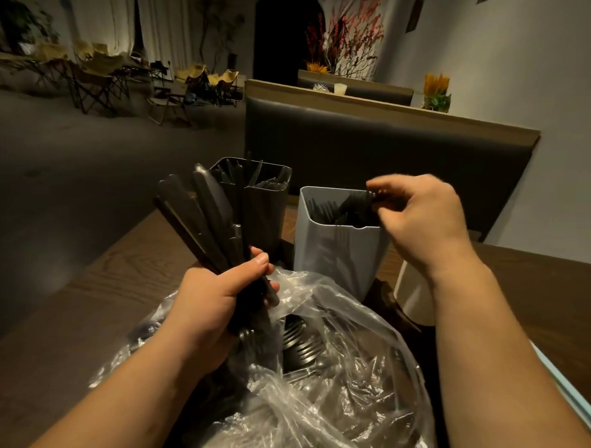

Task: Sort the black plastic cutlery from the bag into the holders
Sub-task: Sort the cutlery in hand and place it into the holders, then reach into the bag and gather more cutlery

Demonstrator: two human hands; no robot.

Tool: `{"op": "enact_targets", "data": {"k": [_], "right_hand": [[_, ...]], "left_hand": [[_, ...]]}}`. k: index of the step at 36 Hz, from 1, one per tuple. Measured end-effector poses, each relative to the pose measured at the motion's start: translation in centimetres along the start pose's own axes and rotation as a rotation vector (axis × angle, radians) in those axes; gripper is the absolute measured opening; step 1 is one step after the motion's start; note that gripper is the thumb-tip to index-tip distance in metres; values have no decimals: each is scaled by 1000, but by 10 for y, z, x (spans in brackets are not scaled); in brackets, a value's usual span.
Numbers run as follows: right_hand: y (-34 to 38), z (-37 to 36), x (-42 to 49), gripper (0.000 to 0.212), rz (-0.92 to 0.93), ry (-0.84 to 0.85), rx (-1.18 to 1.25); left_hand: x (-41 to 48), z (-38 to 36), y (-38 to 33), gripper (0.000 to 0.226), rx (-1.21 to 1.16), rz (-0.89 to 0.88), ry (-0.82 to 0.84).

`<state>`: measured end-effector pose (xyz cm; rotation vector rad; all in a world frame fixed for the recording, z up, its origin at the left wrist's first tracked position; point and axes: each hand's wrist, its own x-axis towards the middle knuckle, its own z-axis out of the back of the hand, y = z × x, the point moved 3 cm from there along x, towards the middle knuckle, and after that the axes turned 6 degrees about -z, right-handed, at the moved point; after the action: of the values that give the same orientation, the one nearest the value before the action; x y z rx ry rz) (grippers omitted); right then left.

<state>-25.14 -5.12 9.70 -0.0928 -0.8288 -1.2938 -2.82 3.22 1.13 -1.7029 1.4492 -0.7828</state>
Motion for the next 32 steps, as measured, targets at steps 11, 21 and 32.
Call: {"op": "enact_targets", "data": {"k": [11, 21, 32], "right_hand": [[67, 28, -17, 39, 160, 81, 105], [94, -24, -39, 40, -40, 348, 314], [95, -24, -39, 13, -127, 366, 788]], "left_hand": [[-1, 3, -6, 10, 52, 20, 142], [-5, 3, -6, 12, 219, -49, 271], [-10, -1, -4, 10, 273, -53, 461]]}}
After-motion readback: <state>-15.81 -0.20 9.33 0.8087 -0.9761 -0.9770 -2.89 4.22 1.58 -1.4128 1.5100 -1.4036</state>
